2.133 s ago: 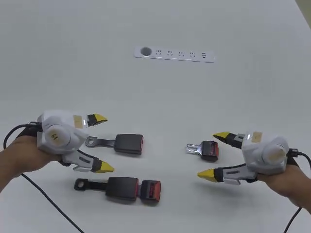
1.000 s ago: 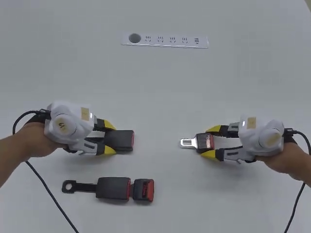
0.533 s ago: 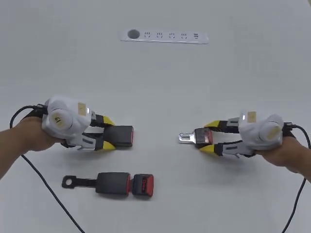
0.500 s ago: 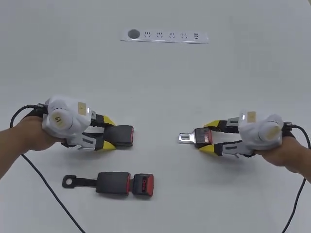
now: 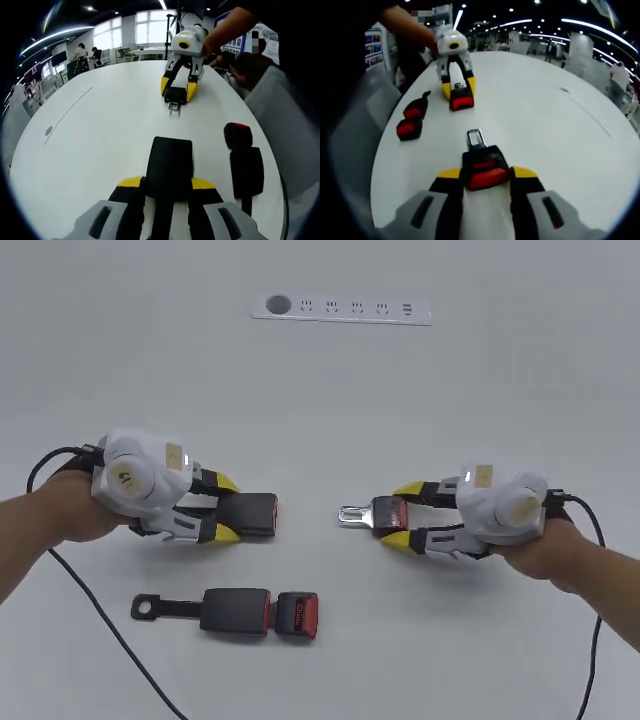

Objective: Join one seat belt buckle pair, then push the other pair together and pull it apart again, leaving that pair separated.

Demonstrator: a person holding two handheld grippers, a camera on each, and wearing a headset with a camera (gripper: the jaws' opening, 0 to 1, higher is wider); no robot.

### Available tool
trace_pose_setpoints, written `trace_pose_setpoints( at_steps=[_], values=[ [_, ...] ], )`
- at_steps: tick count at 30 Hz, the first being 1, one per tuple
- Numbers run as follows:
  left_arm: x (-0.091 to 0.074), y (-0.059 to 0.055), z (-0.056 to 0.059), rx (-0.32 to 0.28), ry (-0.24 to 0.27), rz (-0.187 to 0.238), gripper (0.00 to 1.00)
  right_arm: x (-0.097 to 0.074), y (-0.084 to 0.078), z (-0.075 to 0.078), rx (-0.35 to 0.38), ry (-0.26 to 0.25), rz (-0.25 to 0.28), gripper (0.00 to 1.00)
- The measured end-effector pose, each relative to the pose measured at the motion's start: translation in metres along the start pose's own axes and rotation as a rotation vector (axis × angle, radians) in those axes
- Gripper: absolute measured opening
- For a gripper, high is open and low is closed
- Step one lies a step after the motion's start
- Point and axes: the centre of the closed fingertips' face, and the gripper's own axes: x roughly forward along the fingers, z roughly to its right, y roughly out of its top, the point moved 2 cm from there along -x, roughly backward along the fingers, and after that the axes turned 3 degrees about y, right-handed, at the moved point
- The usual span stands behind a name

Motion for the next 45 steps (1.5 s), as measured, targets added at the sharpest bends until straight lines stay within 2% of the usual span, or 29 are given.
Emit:
trace_pose_setpoints(
  at_steps=[12,26,30,37,45],
  values=[
    [0.001,0.000,0.000,0.002,0.001,-0.019,0.34,0.030,0.021,-0.013,0.018,-0.025,0.033,0.36],
    [0.004,0.001,-0.001,0.005,-0.002,-0.036,0.34,0.054,0.039,-0.023,0.006,-0.002,0.026,0.36],
    [0.005,0.002,-0.001,0.002,-0.001,-0.033,0.34,0.065,0.046,-0.027,0.009,0.011,0.025,0.36],
    [0.007,0.003,-0.001,0.031,-0.003,-0.041,0.34,0.066,0.048,-0.024,0.015,0.014,0.007,0.36],
    [0.007,0.003,-0.002,0.028,-0.005,-0.033,0.33,0.071,0.053,-0.025,0.012,0.013,-0.018,0.35]
  ],
)
